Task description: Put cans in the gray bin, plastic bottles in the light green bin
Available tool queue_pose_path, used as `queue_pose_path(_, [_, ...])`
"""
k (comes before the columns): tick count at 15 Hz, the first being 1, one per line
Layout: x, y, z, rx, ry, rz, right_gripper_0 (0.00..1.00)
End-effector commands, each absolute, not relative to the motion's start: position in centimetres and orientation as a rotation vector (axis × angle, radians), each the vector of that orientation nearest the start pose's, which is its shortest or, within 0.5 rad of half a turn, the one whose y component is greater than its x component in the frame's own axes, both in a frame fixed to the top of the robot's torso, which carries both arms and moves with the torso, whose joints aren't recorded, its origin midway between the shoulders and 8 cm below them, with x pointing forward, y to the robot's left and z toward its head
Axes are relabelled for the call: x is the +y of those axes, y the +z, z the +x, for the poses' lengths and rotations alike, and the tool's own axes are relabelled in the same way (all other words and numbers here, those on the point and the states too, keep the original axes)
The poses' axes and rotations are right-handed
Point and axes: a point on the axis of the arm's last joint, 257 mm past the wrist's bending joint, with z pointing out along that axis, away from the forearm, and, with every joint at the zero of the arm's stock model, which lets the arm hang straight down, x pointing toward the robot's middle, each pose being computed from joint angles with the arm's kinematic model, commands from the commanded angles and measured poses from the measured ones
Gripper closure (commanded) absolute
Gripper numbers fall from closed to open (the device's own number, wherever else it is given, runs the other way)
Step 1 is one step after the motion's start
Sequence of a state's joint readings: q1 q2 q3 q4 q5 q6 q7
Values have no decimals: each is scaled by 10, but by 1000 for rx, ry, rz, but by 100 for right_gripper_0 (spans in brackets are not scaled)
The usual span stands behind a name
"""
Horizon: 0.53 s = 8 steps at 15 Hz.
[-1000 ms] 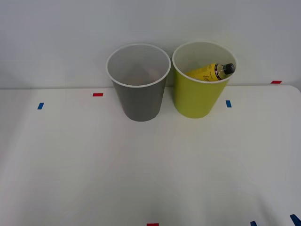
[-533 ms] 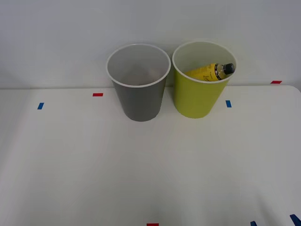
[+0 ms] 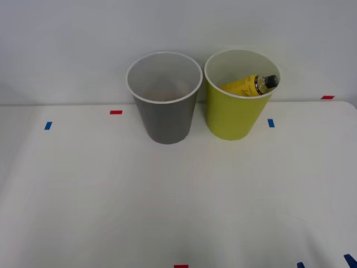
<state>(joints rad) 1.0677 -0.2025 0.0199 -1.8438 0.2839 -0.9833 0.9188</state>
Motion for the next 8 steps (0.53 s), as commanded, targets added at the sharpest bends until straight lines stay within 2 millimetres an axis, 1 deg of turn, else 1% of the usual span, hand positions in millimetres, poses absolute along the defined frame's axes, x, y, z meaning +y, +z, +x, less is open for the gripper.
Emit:
queue_pose_path(1, [-266, -240, 185, 1442, 287, 21, 0])
queue_pose_path(8, [-266, -240, 185, 1442, 287, 21, 0])
